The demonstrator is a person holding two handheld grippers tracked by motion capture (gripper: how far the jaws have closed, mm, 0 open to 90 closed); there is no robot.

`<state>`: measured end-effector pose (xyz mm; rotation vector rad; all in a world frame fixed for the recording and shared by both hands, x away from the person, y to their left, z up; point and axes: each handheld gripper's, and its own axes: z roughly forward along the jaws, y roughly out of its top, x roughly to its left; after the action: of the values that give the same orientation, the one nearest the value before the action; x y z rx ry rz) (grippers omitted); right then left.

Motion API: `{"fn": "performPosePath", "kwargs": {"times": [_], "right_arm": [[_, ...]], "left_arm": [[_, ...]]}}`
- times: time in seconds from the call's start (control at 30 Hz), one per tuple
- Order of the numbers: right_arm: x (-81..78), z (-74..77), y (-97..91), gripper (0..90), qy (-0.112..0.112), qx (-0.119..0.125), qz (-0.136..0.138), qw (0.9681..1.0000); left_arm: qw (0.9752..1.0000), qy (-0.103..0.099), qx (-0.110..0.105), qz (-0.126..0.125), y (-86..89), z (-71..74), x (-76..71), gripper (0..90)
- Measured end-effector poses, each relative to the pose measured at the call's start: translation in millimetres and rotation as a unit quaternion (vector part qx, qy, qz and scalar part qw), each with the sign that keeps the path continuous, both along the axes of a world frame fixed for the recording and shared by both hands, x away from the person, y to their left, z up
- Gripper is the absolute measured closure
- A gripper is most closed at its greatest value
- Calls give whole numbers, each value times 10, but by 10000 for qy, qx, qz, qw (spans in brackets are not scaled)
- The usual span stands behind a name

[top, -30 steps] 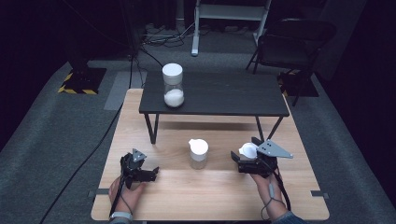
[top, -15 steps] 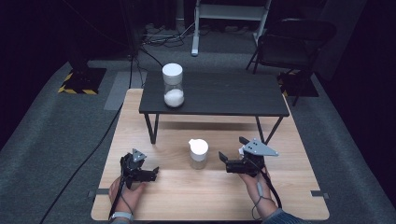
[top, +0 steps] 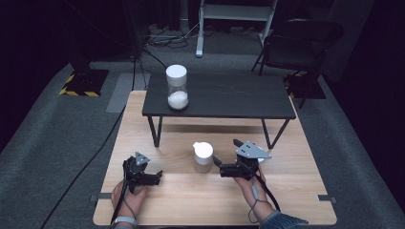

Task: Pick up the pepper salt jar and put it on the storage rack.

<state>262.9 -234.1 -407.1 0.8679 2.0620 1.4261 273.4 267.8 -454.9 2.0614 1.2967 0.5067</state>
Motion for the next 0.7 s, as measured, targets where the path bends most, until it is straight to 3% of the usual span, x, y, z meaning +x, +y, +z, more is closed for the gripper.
{"fn": "performPosePath", "kwargs": {"times": [0.27, 0.5, 0.7], "right_arm": [[3, -29, 157, 10, -92, -69, 63, 9999], [9, -58, 238, 10, -51, 61, -21, 10000], [-34, -94, 354, 8, -107, -29, -82, 9999]], "left_arm": [[10000, -4, 2, 0, 0, -1, -1, 4], [10000, -2, 1, 2, -1, -1, -1, 4], [10000, -3, 3, 1, -1, -1, -1, 4]]}}
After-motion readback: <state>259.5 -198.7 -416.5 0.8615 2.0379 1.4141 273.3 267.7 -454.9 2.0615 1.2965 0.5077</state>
